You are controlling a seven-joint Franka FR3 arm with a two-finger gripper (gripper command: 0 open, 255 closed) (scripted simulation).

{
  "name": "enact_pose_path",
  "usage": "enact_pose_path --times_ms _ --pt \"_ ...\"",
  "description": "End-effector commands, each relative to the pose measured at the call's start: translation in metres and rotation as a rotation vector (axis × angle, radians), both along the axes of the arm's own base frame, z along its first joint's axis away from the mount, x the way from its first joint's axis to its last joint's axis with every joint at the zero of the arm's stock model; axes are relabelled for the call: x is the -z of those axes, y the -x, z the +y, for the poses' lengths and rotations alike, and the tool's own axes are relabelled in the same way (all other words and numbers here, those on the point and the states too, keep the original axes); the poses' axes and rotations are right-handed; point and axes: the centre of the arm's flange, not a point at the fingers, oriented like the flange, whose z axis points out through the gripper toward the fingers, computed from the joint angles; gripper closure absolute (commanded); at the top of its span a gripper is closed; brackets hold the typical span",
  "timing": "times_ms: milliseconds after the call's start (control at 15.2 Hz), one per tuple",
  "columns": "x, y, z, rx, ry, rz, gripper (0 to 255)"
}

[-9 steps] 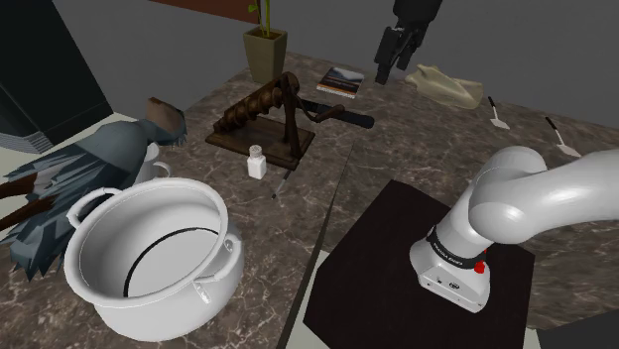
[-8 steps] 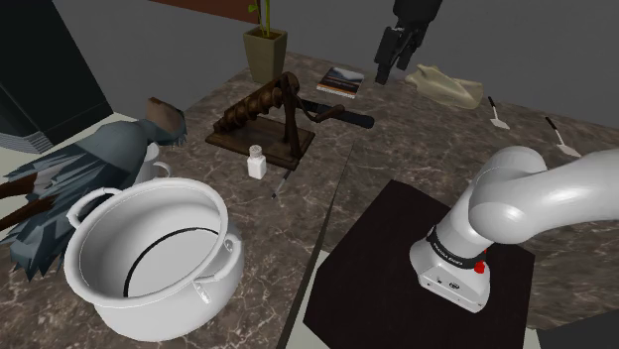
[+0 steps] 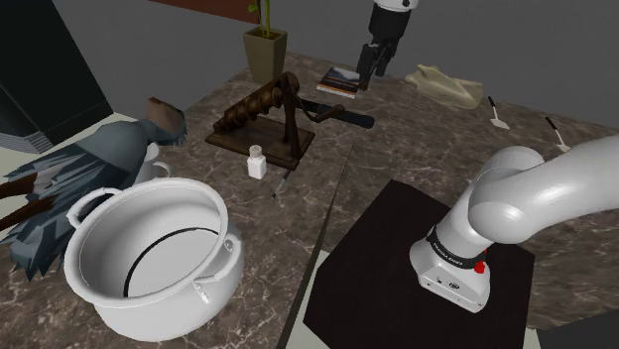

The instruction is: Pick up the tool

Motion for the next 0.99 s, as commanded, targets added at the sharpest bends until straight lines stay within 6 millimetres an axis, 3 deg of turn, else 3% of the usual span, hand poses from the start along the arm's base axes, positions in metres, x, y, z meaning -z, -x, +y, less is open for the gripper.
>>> enact_pose_path --times_ms 0,924 --pt "0.016 -0.018 -0.013 -0.023 0.001 0.003 0" --pt "0.123 -0.15 -0.091 -0.172 0.003 0.028 0"
